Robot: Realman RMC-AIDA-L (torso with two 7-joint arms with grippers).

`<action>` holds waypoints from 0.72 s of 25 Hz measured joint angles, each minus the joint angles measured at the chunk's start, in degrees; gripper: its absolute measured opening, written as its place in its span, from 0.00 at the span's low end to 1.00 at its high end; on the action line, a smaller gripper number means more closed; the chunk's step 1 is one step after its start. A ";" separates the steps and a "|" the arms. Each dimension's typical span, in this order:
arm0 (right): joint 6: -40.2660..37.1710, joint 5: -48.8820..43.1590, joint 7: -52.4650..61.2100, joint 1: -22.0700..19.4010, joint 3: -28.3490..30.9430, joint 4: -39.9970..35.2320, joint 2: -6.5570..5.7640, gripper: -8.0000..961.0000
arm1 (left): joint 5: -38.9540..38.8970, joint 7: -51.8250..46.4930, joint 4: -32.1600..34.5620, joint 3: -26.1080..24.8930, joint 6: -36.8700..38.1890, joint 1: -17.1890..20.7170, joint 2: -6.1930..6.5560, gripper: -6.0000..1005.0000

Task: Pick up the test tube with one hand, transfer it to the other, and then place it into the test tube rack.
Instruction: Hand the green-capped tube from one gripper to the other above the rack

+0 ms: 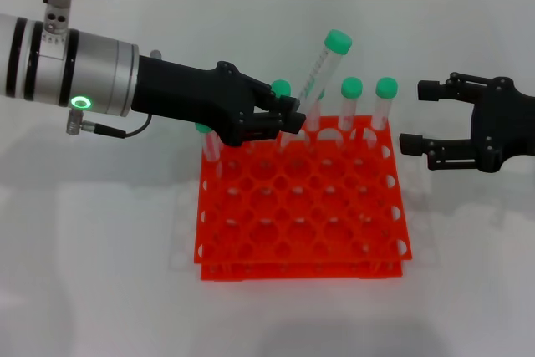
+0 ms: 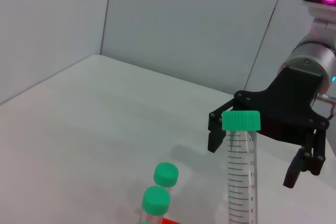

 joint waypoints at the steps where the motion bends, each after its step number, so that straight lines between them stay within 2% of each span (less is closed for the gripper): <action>1: 0.04 0.00 0.00 -0.02 0.01 -0.05 -0.01 0.89 | 0.00 0.00 0.00 -0.01 0.00 0.00 0.02 0.20; 18: 0.28 0.00 -0.02 -0.04 0.17 -0.33 0.00 0.89 | -0.72 2.82 0.37 -0.70 -1.32 0.97 0.36 0.20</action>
